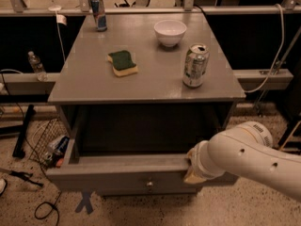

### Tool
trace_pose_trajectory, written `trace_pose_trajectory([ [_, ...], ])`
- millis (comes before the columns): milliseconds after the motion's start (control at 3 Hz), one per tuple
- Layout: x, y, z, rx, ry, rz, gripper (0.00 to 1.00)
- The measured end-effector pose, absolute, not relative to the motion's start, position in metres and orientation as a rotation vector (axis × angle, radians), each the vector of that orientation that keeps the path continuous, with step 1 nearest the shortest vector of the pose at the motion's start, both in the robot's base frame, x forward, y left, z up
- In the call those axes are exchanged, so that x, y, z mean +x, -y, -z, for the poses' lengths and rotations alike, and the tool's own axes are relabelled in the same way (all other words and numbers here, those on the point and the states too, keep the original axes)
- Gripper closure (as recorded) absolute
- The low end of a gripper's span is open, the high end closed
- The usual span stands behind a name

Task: Open top drawer

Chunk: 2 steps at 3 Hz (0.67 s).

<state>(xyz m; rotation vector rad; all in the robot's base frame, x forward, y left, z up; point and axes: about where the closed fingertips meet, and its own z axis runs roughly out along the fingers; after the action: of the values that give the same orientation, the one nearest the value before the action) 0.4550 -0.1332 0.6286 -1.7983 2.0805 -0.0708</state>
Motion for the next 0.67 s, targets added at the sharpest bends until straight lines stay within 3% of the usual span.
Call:
trace_pose_trajectory([
  [667,0.435,0.135,-0.629,-1.740,-2.123,0.083,1.00],
])
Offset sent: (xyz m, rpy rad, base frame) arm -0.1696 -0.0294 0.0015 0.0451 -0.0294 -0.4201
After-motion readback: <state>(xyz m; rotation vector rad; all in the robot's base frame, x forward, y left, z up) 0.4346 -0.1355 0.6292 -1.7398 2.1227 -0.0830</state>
